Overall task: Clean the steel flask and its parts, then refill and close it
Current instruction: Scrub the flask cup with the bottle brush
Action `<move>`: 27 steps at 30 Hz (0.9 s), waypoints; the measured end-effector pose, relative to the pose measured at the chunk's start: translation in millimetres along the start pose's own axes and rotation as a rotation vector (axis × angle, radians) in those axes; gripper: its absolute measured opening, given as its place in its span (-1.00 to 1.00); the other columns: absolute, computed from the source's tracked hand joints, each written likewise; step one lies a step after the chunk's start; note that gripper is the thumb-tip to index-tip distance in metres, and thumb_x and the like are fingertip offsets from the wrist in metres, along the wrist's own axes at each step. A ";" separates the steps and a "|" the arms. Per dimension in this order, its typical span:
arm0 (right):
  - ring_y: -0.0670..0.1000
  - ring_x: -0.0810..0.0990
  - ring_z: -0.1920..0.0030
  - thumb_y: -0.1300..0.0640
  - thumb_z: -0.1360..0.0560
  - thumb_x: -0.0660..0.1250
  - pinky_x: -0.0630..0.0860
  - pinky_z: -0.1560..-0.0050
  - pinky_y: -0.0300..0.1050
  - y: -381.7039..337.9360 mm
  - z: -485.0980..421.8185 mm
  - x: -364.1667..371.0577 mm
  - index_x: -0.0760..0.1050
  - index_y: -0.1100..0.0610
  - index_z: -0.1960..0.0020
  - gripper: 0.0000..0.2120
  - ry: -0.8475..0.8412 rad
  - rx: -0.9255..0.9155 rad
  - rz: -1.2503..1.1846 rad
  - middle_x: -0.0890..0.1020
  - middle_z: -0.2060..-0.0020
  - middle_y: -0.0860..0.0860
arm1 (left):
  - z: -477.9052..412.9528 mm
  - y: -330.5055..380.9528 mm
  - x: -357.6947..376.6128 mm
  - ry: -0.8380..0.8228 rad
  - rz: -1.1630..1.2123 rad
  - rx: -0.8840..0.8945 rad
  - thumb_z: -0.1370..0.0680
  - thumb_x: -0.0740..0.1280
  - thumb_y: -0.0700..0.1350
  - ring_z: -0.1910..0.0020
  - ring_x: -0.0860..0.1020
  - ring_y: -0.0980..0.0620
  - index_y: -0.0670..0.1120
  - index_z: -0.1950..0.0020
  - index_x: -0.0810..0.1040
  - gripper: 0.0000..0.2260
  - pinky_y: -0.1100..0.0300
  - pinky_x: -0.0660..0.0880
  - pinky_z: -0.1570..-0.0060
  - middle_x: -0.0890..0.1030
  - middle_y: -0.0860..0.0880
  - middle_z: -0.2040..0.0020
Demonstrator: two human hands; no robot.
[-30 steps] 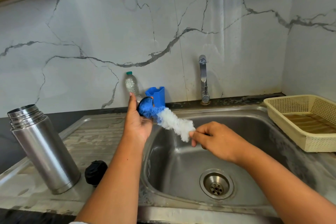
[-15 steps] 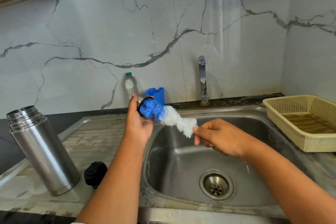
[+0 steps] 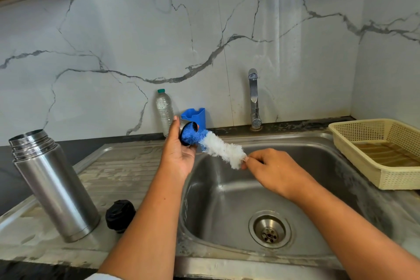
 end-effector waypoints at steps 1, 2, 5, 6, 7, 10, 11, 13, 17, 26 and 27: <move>-0.09 0.43 0.43 -0.05 -0.64 0.20 0.40 0.36 -0.12 -0.5 -0.1 0.0 0.65 0.06 0.05 -0.70 0.005 -0.005 0.014 0.55 0.41 -0.07 | -1.1 0.8 -1.1 0.010 0.006 0.001 -0.57 0.45 0.08 -0.09 0.72 -0.11 -0.10 -0.35 0.55 -0.57 -0.10 0.60 -0.24 0.73 -0.17 -0.11; -0.08 0.45 0.42 -0.03 -0.64 0.21 0.42 0.37 -0.12 -1.0 0.0 0.4 0.65 0.05 0.05 -0.71 0.009 -0.017 0.036 0.57 0.38 -0.07 | -2.5 1.4 -1.9 0.021 0.005 0.003 -0.56 0.46 0.08 -0.07 0.72 -0.11 -0.11 -0.34 0.55 -0.57 -0.11 0.60 -0.24 0.73 -0.17 -0.09; -0.07 0.53 0.36 0.01 -0.66 0.24 0.48 0.37 -0.14 -0.3 0.6 2.0 0.67 -0.05 -0.05 -0.79 0.039 -0.043 0.118 0.63 0.26 -0.06 | -3.4 0.5 -3.1 0.051 0.017 -0.016 -0.55 0.47 0.09 0.00 0.74 -0.10 -0.13 -0.28 0.56 -0.59 -0.07 0.67 -0.03 0.75 -0.17 -0.01; -0.04 0.57 0.31 0.02 -0.66 0.26 0.54 0.33 -0.10 0.8 -0.2 1.9 0.67 -0.07 -0.07 -0.80 0.069 -0.046 0.161 0.64 0.23 -0.06 | -3.5 -0.8 -3.6 0.055 0.016 -0.027 -0.56 0.46 0.09 -0.04 0.73 -0.12 -0.13 -0.28 0.56 -0.59 -0.09 0.67 -0.05 0.74 -0.18 -0.04; -0.01 0.59 0.26 0.02 -0.65 0.27 0.60 0.27 -0.03 2.1 -1.2 1.1 0.67 -0.08 -0.07 -0.82 0.108 -0.045 0.207 0.64 0.19 -0.06 | -3.0 -1.9 -3.9 0.056 0.006 -0.037 -0.56 0.46 0.09 -0.07 0.72 -0.13 -0.13 -0.28 0.56 -0.60 -0.10 0.66 -0.07 0.73 -0.20 -0.07; 0.02 0.60 0.13 0.06 -0.61 0.35 0.64 0.15 0.04 3.5 -1.5 -4.0 0.68 -0.09 -0.05 -0.86 0.236 -0.039 0.270 0.62 0.09 -0.07 | -3.1 -4.1 -4.3 0.060 -0.035 -0.053 -0.55 0.47 0.08 -0.07 0.72 -0.14 -0.13 -0.29 0.56 -0.58 -0.06 0.68 0.03 0.72 -0.21 -0.11; 0.02 0.59 0.09 0.08 -0.60 0.37 0.63 0.13 0.04 3.6 -0.8 -5.4 0.68 -0.10 -0.07 -0.86 0.279 -0.052 0.274 0.62 0.05 -0.07 | -2.6 -4.9 -4.8 0.066 -0.042 -0.064 -0.53 0.49 0.07 -0.08 0.71 -0.14 -0.13 -0.30 0.56 -0.56 -0.06 0.68 -0.01 0.72 -0.21 -0.11; 0.02 0.56 0.01 0.11 -0.57 0.43 0.61 0.11 0.01 3.8 0.8 -7.0 0.69 -0.08 -0.13 -0.82 0.374 -0.096 0.309 0.61 0.00 -0.06 | -1.1 -6.5 -5.1 0.078 -0.073 -0.085 -0.51 0.52 0.06 -0.11 0.70 -0.16 -0.13 -0.30 0.56 -0.55 -0.08 0.65 -0.11 0.70 -0.22 -0.14; 0.05 0.50 0.15 0.22 -0.40 0.57 0.52 0.29 -0.04 7.4 -0.8 -7.9 0.74 -0.01 0.01 -0.79 0.541 -0.179 0.447 0.62 0.18 -0.04 | 0.7 -10.5 -7.2 0.093 -0.114 -0.150 -0.48 0.55 0.06 -0.09 0.70 -0.16 -0.15 -0.27 0.57 -0.53 -0.06 0.69 0.07 0.71 -0.23 -0.13; 0.04 0.61 0.07 -0.18 -0.61 0.28 0.62 0.17 0.03 3.2 -5.8 -9.5 0.66 -0.10 -0.11 -0.75 0.384 -0.144 0.459 0.64 0.08 -0.09 | -2.8 -5.5 -8.1 0.104 -0.030 -0.097 -0.47 0.55 0.02 -0.09 0.71 -0.15 -0.17 -0.26 0.57 -0.54 -0.05 0.68 -0.04 0.70 -0.23 -0.15; 0.05 0.62 0.10 -0.21 -0.63 0.22 0.63 0.15 0.04 3.8 -6.5 -7.8 0.64 -0.11 -0.12 -0.71 0.323 -0.105 0.469 0.64 0.10 -0.08 | -3.3 -4.8 -7.5 0.082 -0.019 -0.086 -0.48 0.54 0.02 -0.09 0.71 -0.14 -0.17 -0.28 0.57 -0.54 -0.06 0.68 -0.02 0.71 -0.22 -0.15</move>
Point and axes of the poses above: each hand's wrist, its own z-axis away from the middle knuckle, its own x-axis out of the palm, y = z × x, the point moved 2 cm from there along -z, towards the middle knuckle
